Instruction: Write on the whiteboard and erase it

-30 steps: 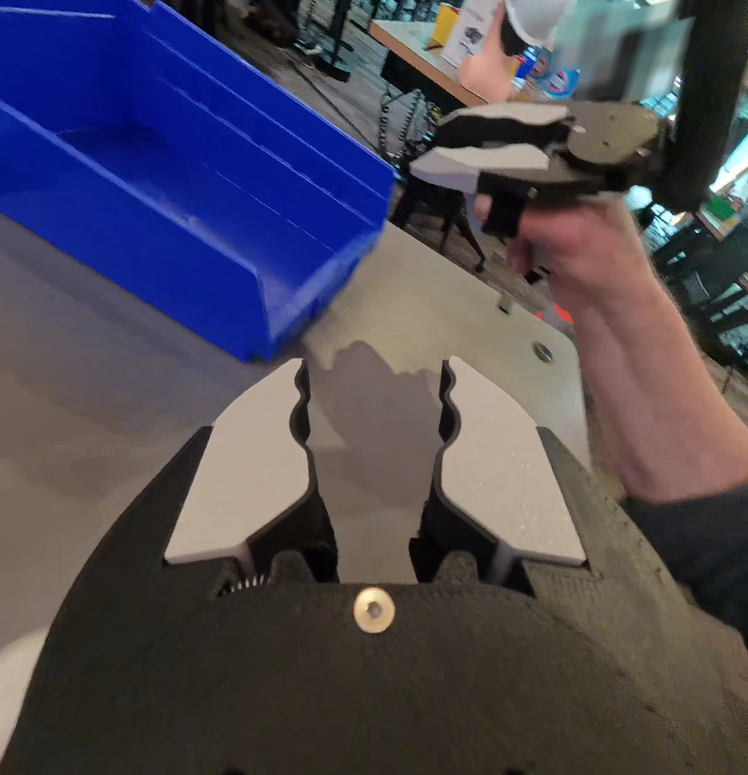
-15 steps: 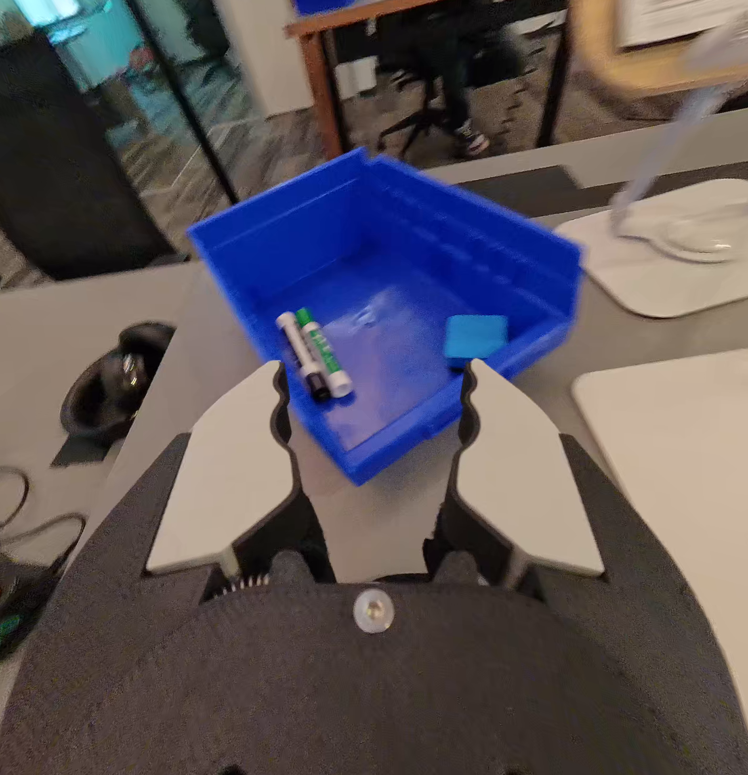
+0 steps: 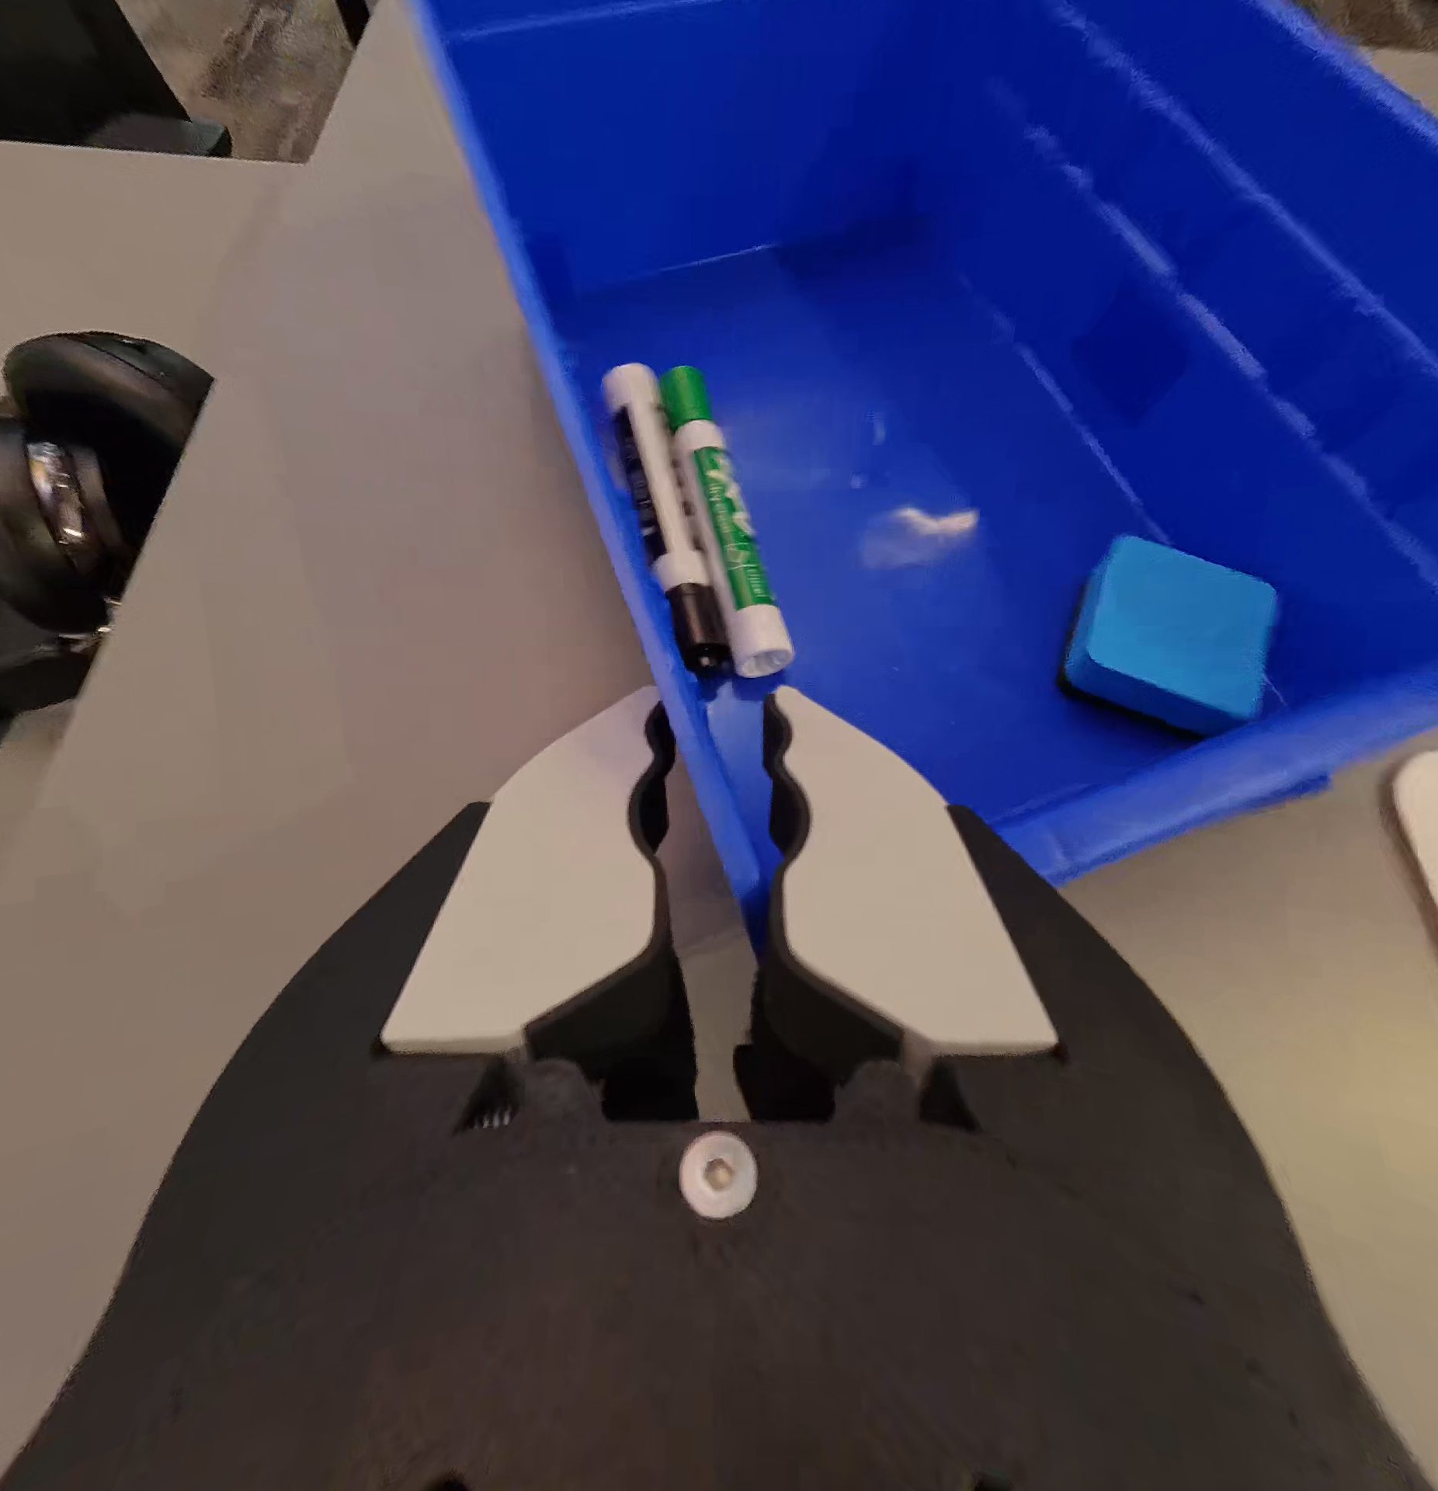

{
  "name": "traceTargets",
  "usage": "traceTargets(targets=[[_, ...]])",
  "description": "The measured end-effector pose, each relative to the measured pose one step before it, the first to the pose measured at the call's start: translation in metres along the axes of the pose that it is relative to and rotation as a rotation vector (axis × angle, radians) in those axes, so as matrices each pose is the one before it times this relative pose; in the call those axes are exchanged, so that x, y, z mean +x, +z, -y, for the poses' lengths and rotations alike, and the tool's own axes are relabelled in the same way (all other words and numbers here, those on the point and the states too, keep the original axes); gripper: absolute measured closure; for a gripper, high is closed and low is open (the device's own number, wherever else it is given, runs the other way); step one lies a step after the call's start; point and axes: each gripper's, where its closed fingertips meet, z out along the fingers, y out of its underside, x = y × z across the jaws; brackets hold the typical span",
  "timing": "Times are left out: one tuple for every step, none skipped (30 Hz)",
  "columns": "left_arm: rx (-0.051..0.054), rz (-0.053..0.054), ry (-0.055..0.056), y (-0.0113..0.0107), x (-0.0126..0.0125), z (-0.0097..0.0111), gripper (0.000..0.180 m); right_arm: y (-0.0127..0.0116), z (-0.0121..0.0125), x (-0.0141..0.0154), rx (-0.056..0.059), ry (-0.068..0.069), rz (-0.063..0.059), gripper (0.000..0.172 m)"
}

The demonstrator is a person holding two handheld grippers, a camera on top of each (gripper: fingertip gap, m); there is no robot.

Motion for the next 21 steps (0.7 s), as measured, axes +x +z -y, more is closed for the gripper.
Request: traceTargets(targets=[[-0.0043,0.0055,0.0024,0.00262,-0.0072,0.00329,0.168,0.00109,-0.00126,0.00148,-0.0031,0.003,-0.0002,0.126],[0.0019,0.0018,-0.0083,0.00342,-0.00803,0.00368,0.175,0.00101,-0.00109,0.00102,-0.0024,0.0031,0.0026,0.127],[-0.0001,-0.0129,-0.0054,0.00515,-0.00613,0.00312,0.176,0.00065,-0.00083,0.00144,-0.0017,0.0014,-0.0009,0.127],[-0.0013,-0.0277,-0.0146,0.00548,-0.00296,0.00355,0.176,0.00034,-0.0004,0.0012,0.0012,-0.0005,-0.0039,0.128],[-0.0039,-0.0307,-0.0238,0.00453,-0.0002,0.00429,0.175,0.00043,-0.00063,0.00021,-0.0022,0.0001,0.0008,0.128],[-0.0085,-0.0157,-0.0028,0.00404,0.00025,0.00433,0.175,0.00043,-0.001,-0.0002,-0.0066,-0.0005,0.0018,0.128],[-0.0045,0.0021,0.0175,0.00387,-0.00039,0.00445,0.175,0.00017,-0.00069,0.00004,-0.0039,-0.0025,-0.0018,0.128],[0.0017,0.0057,0.009,0.00448,-0.00112,0.00403,0.175,0.00002,-0.00063,-0.00035,-0.003,-0.0007,0.0007,0.128],[0.0027,0.0048,-0.0029,0.00528,-0.00223,0.00283,0.175,-0.00017,-0.00044,-0.0004,-0.0018,0.0033,0.0023,0.128],[0.0055,0.0016,-0.005,0.00565,-0.003,0.00272,0.175,-0.0001,-0.00062,-0.00035,-0.0012,0.0055,0.0041,0.128],[0.004,-0.0011,-0.0058,0.00499,-0.00329,0.00306,0.176,-0.00002,-0.00098,0.00009,-0.0043,0.0039,0.0026,0.128],[0.0,0.005,-0.0017,0.00388,-0.00408,0.00339,0.175,0.00002,-0.00097,0.00105,-0.0037,0.0014,-0.002,0.128],[-0.0008,0.0063,0.0072,0.00333,-0.00392,0.00366,0.176,-0.00001,-0.00088,0.00127,-0.0033,0.0025,-0.0033,0.128],[-0.0021,-0.0044,0.0038,0.00322,-0.00276,0.003,0.175,-0.00003,-0.00092,0.00088,-0.0051,0.0036,-0.0003,0.128],[0.0009,-0.0045,-0.0038,0.00311,-0.00278,0.00236,0.176,-0.00017,-0.00044,0.00073,-0.0022,0.0018,-0.0004,0.128],[0.003,-0.0003,-0.0027,0.00284,-0.00295,0.00202,0.176,-0.00007,-0.0004,0.00066,-0.0018,0.0005,-0.0008,0.128],[0.0025,-0.0031,-0.0027,0.00244,-0.00182,0.00158,0.176,0.0001,-0.00045,-0.00001,-0.004,0.0007,0.0016,0.128],[0.002,0.0011,-0.0003,0.00184,-0.00132,0.00144,0.176,0.00011,-0.00003,0.00006,-0.0022,0.0017,0.0003,0.128],[0.0013,0.0062,0.0077,0.00125,-0.00073,0.00132,0.176,0.0,0.00089,0.00018,0.0013,0.0007,-0.0022,0.128],[0.0015,0.0017,0.0042,0.00089,-0.00016,0.00085,0.176,0.0001,0.00112,-0.00008,0.0025,0.0004,-0.0015,0.128],[0.0028,-0.0064,-0.0031,0.00041,0.00016,0.00038,0.176,0.0002,0.00077,-0.00022,-0.0001,0.0003,-0.0011,0.128]])
